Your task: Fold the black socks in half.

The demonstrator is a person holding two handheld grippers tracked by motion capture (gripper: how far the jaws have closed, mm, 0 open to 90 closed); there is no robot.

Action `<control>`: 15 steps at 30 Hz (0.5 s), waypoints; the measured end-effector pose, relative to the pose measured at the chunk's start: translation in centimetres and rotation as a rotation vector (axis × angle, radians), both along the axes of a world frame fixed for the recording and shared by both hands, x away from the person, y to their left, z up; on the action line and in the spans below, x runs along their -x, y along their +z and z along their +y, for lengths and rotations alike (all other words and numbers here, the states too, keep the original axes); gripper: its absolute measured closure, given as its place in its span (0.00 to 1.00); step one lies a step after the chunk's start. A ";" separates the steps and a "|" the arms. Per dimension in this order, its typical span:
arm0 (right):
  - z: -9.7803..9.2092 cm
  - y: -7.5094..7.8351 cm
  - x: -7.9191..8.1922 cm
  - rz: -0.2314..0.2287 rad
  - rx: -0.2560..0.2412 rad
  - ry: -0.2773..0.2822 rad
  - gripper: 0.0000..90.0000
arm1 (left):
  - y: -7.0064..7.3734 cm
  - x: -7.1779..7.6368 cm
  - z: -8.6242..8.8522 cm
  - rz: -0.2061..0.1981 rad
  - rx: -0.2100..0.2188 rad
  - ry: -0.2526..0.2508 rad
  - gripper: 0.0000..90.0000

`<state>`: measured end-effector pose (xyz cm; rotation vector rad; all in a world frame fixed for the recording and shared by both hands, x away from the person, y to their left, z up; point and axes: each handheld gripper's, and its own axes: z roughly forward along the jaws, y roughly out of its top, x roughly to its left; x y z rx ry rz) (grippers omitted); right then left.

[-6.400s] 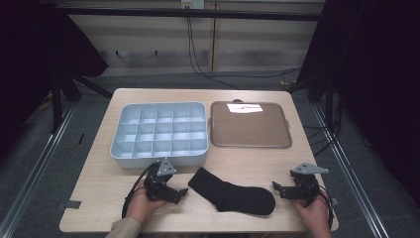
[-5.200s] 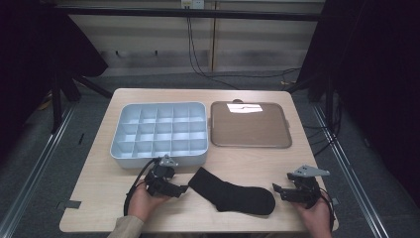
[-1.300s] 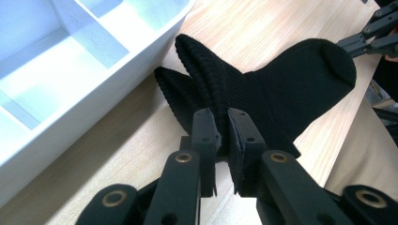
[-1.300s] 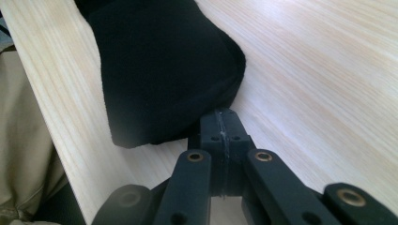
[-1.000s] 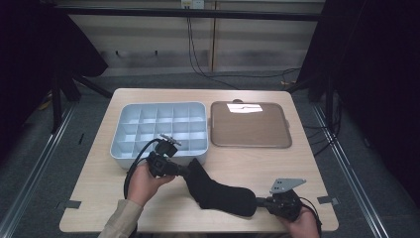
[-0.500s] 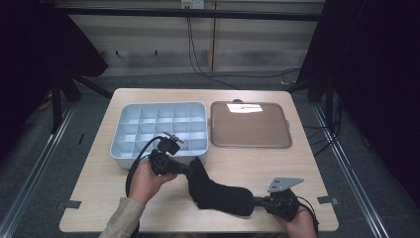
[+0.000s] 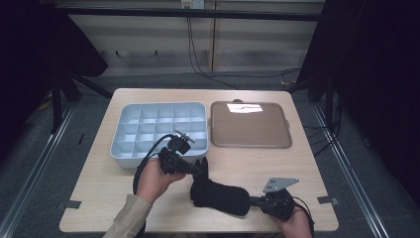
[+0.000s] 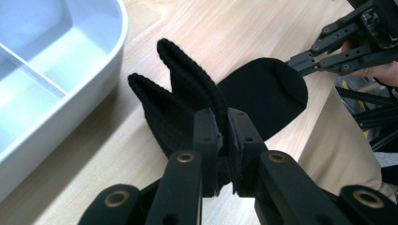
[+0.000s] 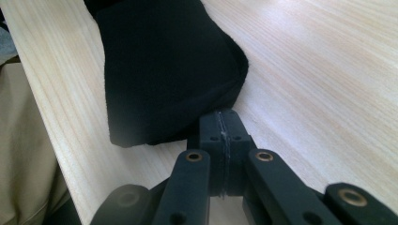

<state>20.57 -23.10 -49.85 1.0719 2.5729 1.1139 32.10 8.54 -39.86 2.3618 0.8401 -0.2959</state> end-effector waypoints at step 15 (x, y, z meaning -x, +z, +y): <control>0.7 0.0 0.0 -0.005 0.001 0.000 0.99 | -0.5 0.6 -1.5 0.017 -0.002 -0.040 0.93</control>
